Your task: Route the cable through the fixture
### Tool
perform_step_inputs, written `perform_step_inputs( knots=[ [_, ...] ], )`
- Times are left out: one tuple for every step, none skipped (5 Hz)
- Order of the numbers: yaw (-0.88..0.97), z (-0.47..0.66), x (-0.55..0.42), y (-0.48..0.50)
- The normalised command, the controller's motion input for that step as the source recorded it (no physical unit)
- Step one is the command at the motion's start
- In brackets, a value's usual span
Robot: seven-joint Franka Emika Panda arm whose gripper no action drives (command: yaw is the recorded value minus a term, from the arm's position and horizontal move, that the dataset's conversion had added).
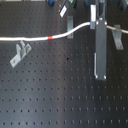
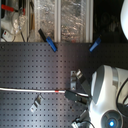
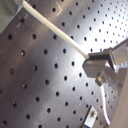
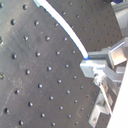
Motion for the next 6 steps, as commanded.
perform_step_inputs(
  knots=[
    [0.04, 0.03, 0.033, 0.381],
    [0.00, -0.01, -0.001, -0.011],
    [0.00, -0.31, -0.025, -0.298],
    [0.00, 0.00, 0.004, 0.040],
    [0.00, 0.61, -0.046, 0.005],
    [0.00, 0.00, 0.002, 0.020]
  ],
)
